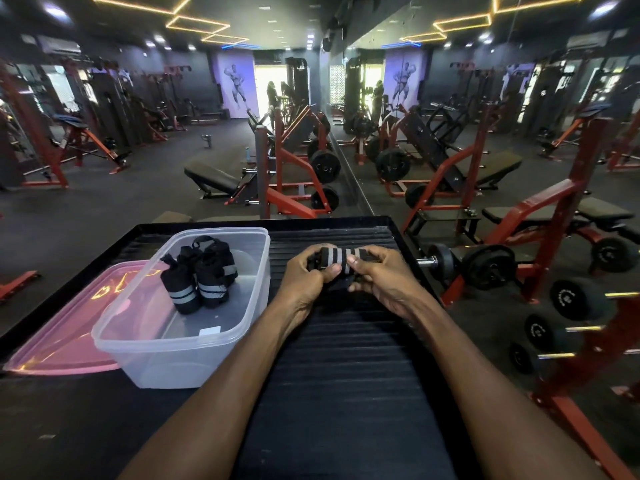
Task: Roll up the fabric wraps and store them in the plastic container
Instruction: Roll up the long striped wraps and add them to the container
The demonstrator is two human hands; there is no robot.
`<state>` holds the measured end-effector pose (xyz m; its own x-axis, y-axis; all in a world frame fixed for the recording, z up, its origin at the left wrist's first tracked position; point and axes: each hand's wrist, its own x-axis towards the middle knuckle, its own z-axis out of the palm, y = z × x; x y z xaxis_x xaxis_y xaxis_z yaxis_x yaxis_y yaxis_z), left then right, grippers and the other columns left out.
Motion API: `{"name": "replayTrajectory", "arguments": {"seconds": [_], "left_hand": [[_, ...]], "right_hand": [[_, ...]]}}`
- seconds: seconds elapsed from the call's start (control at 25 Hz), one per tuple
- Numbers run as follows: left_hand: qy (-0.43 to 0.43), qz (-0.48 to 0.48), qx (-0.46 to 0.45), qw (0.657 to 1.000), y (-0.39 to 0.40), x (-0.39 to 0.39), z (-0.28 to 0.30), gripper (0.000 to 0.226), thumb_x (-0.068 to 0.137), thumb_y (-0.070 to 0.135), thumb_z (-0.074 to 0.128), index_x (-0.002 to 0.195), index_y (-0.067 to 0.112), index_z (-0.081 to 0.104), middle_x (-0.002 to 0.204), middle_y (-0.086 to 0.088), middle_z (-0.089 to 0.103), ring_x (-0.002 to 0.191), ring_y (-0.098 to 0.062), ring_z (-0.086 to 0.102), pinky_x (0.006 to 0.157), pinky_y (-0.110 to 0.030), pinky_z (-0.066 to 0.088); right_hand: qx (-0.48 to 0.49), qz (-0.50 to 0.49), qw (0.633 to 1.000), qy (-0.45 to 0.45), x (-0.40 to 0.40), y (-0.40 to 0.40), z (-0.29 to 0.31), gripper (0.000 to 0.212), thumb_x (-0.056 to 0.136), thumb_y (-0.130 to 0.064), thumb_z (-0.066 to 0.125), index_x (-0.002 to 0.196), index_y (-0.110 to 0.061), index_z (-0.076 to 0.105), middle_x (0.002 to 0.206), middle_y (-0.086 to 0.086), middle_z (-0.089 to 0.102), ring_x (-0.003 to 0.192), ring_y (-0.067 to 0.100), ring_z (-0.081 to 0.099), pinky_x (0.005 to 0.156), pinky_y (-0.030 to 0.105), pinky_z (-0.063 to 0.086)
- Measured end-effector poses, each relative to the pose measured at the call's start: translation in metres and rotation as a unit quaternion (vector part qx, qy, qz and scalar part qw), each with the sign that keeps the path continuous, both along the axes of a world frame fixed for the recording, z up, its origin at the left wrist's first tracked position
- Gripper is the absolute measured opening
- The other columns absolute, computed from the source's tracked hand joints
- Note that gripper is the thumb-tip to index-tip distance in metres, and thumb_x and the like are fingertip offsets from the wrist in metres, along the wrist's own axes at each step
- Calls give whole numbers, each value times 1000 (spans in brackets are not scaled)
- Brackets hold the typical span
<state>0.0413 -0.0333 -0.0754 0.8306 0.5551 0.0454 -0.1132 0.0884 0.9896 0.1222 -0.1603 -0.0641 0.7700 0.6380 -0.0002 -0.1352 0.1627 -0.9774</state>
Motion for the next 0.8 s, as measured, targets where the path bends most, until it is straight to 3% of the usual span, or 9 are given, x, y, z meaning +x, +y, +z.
{"name": "replayTrajectory", "arguments": {"seconds": [0.16,0.28,0.36,0.48,0.56,0.64,0.72,0.8], "left_hand": [[35,-38,-61,997,-2,-2,4,18,87,24,74,103,15,71,97,-11,76,82,-24,72,64,-31,53],[19,-14,-51,998,-2,-1,3,15,86,20,75,99,13,74,95,-11,77,85,-24,72,69,-32,55],[11,0,-38,999,-1,-1,2,13,86,10,74,98,14,74,96,-9,77,92,-26,72,81,-38,59],[10,10,7,1000,0,-1,1,24,84,-1,71,95,20,74,94,-7,75,93,-25,70,89,-42,58],[7,5,9,1000,-1,-1,1,31,83,-6,70,99,20,72,95,-7,74,93,-23,69,87,-40,59],[2,-5,-48,999,-1,0,2,30,83,-2,73,106,16,69,102,-10,72,95,-25,69,85,-41,58],[16,-2,-86,996,-1,1,2,33,82,13,78,112,10,64,110,-16,71,98,-29,69,82,-43,58],[36,34,-54,997,0,3,-1,42,80,15,81,116,8,61,112,-18,70,94,-26,70,74,-36,57]], "right_hand": [[-1,-34,998,-60,3,-1,-1,15,88,6,65,103,1,65,88,14,70,73,20,68,54,27,55],[-7,-29,998,-59,2,-1,2,17,87,4,67,101,-6,66,83,8,70,68,14,67,54,27,52],[-1,-6,1000,-14,1,-1,4,5,91,-7,66,96,-7,66,76,6,68,56,12,64,52,27,48],[-18,31,999,31,3,-1,4,17,95,-21,63,94,-4,67,80,13,70,60,19,66,54,29,51],[-15,20,1000,10,4,-1,1,15,94,-12,63,99,2,66,88,15,69,70,19,68,57,28,56],[-1,-5,1000,-14,4,-2,0,9,92,-2,64,100,2,66,87,12,70,73,17,69,61,28,58],[6,-16,999,-27,4,-3,0,18,88,7,65,106,2,66,84,9,71,73,14,70,64,29,60],[-5,-15,999,-29,4,-1,0,28,85,13,65,109,-1,66,91,11,71,79,16,71,70,30,60]]}}
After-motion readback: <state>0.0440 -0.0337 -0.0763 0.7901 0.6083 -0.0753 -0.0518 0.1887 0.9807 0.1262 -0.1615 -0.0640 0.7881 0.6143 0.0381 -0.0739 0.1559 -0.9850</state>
